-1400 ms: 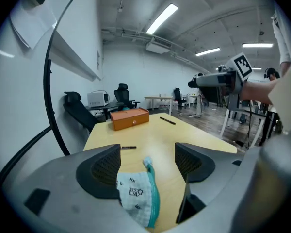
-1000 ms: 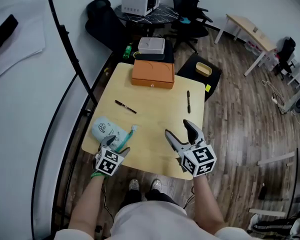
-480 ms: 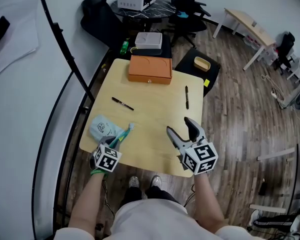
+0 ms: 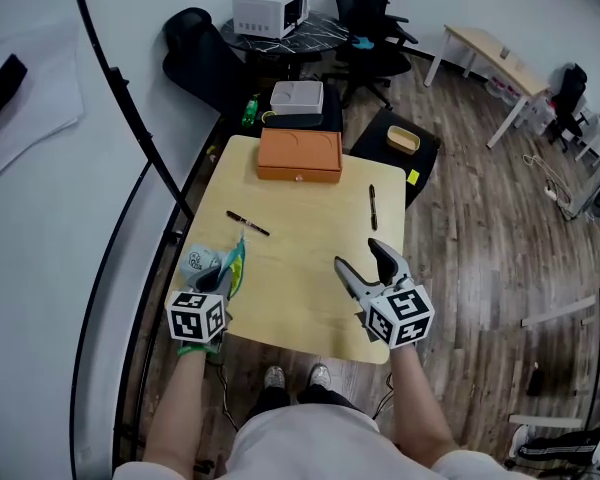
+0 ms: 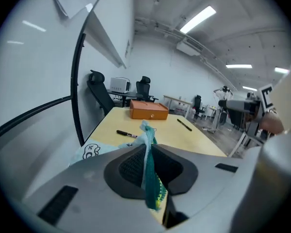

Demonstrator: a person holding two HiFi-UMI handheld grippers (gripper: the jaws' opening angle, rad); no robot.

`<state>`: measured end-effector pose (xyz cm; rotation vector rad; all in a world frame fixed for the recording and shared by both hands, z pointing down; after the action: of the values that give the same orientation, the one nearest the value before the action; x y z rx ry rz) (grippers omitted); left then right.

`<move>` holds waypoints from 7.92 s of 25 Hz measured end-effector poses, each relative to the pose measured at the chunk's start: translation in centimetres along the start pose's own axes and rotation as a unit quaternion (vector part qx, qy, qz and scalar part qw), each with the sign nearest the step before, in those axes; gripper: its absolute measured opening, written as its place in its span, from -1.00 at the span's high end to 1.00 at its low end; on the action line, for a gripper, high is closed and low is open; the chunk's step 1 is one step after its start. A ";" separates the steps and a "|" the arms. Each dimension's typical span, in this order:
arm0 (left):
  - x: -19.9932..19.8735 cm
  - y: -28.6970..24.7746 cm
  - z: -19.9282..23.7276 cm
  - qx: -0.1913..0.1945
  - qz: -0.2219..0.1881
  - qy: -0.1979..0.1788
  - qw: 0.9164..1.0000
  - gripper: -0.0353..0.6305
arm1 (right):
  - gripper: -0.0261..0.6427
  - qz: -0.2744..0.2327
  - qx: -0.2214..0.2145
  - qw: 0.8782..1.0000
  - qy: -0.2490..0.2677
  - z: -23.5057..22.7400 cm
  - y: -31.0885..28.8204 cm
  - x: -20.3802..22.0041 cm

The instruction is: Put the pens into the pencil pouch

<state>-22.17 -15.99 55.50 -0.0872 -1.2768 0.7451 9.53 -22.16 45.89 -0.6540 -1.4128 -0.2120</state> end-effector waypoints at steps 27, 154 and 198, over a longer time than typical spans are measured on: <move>-3.5 1.0 1.8 -0.030 -0.085 0.080 0.993 0.78 | 0.14 0.146 -0.172 0.960 0.167 8.7 -20.9 5.9; -4.4 -6.0 -5.9 0.059 -0.049 0.013 0.997 0.78 | 0.48 0.141 0.088 0.986 0.015 -11.3 -5.4 5.5; -6.0 -5.2 -4.1 0.048 -0.074 0.009 0.996 0.78 | 0.75 0.092 0.107 0.990 -0.013 -10.6 -5.3 1.1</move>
<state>-16.78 -21.85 51.56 0.0790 -1.2147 0.6755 15.99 -31.91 48.31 -0.6061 -1.3676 0.0931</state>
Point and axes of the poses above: the fingertips, and each gripper's own axes: y backward along the fingers, z to its left, x out of its underside, the point moved 8 cm from there along y, backward along the fingers, and after that the axes turned 11 degrees about x, right-handed, at the moved point
